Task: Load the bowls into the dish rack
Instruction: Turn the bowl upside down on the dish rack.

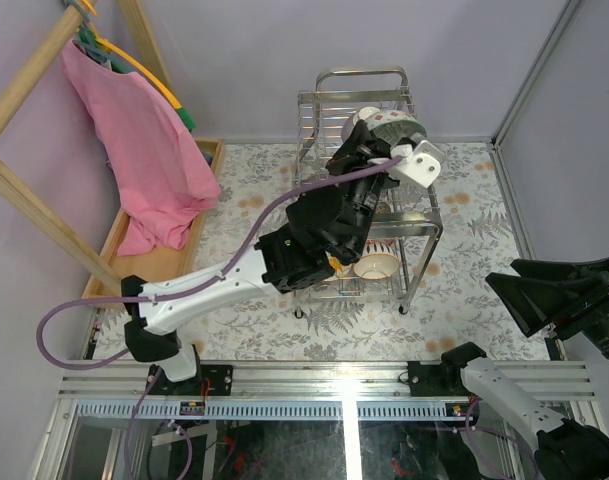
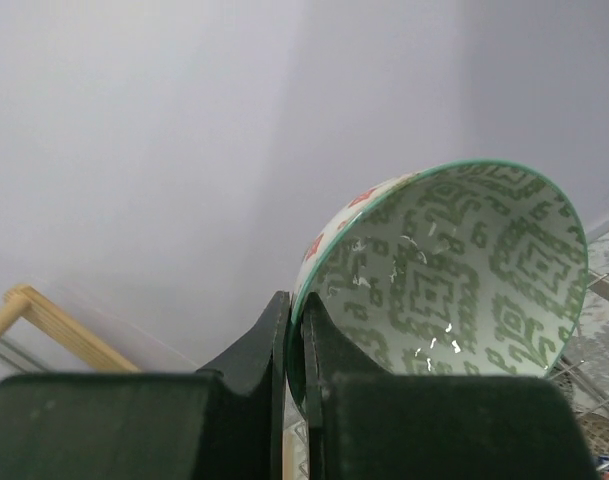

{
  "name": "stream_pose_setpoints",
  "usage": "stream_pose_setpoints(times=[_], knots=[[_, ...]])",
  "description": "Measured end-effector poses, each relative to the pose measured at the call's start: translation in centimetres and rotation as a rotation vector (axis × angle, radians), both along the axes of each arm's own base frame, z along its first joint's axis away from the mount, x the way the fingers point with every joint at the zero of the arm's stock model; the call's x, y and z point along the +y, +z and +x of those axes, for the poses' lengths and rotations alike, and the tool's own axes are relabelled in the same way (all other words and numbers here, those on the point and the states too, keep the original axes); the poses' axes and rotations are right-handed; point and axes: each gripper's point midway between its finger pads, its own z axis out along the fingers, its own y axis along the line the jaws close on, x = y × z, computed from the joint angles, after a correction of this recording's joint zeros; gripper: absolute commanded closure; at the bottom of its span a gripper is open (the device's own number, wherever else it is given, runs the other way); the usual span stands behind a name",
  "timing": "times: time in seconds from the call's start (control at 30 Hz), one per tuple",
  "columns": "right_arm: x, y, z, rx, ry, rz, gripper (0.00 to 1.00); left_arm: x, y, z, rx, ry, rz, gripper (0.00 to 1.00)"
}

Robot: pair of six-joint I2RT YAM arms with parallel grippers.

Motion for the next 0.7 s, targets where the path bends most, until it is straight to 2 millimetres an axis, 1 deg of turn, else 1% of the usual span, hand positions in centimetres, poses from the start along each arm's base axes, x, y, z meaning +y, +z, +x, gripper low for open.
stream_pose_setpoints(times=[0.17,0.27,0.33,0.43,0.57,0.7], knots=[[-0.4,-0.4,0.1,0.018,-0.008,-0.003,0.17,-0.8,-0.4,0.6,-0.044,0.041,0.084,1.00],[-0.7,-0.5,0.1,0.018,-0.015,-0.002,0.18,-0.7,-0.7,1.3,-0.052,0.061,0.121,1.00],[-0.9,-0.6,0.1,0.019,-0.020,0.000,0.17,-0.1,-0.7,2.1,-0.052,0.077,0.128,1.00],[-1.3,-1.1,-0.1,0.025,-0.026,0.001,0.17,1.3,-0.8,3.8,-0.045,0.118,0.146,1.00],[-1.4,-1.7,0.0,0.039,-0.026,-0.002,0.17,2.7,-1.5,5.7,-0.027,0.150,0.189,1.00],[-1.0,-2.1,0.6,0.055,-0.021,-0.006,0.17,2.8,-2.4,6.3,-0.004,0.123,0.237,1.00]])
